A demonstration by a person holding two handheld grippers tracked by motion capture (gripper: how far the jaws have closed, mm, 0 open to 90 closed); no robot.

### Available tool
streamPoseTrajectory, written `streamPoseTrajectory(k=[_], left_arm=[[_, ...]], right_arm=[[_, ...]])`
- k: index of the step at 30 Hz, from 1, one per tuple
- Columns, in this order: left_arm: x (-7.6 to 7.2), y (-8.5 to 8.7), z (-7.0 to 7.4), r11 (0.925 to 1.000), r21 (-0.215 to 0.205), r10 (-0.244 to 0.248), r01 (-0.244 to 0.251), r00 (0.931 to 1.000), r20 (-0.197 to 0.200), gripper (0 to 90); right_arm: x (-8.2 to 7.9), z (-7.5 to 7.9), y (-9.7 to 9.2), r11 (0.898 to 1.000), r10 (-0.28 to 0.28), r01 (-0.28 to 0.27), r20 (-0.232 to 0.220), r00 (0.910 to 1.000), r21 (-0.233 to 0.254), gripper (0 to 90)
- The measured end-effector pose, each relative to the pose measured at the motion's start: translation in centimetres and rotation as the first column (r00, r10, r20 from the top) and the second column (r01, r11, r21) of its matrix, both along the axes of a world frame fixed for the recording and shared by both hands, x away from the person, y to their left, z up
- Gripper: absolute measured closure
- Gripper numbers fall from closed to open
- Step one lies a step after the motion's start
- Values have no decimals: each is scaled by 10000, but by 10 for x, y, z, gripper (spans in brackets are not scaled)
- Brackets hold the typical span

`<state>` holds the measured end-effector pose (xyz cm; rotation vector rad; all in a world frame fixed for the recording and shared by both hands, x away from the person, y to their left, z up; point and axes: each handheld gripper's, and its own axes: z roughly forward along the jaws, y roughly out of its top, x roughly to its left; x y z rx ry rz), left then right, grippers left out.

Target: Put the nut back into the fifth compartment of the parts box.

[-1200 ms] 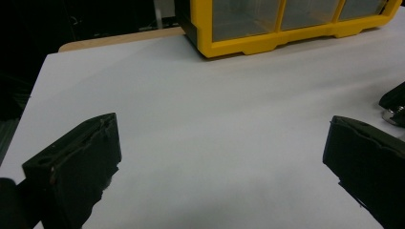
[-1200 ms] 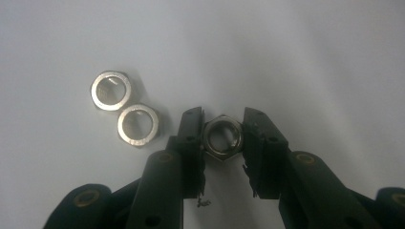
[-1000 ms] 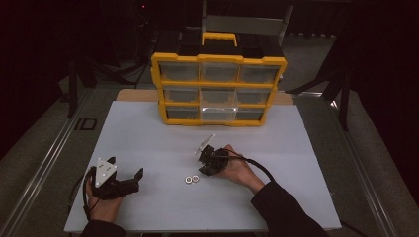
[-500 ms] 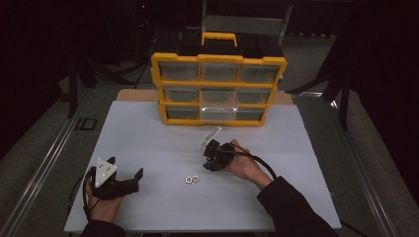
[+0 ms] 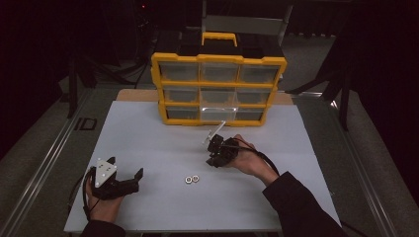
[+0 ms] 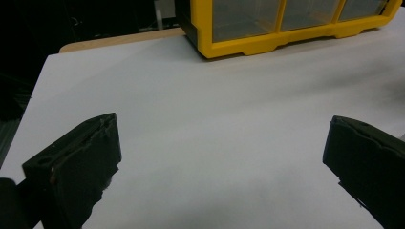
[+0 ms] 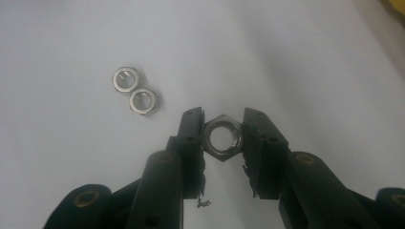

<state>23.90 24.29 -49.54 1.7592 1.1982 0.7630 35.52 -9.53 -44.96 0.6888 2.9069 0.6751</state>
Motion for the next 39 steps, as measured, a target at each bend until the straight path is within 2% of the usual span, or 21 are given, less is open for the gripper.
streamPoseTrajectory(k=[21, 30, 39], left_arm=[[0, 0, 0, 10000, -18, 7, -7, 10000, 26, 0], [0, 0, 0, 10000, -8, -4, 4, 10000, 32, 0], [0, 0, 0, 10000, -12, 1, -1, 10000, 23, 0]], right_arm=[[5, 39, -7, 10000, 34, -36, 303, 9995, 79, 702], [9, 59, -8, 10000, 50, -51, 578, 9983, 16, 702], [18, 75, -12, 10000, -76, 76, 701, 9975, -1, 702]])
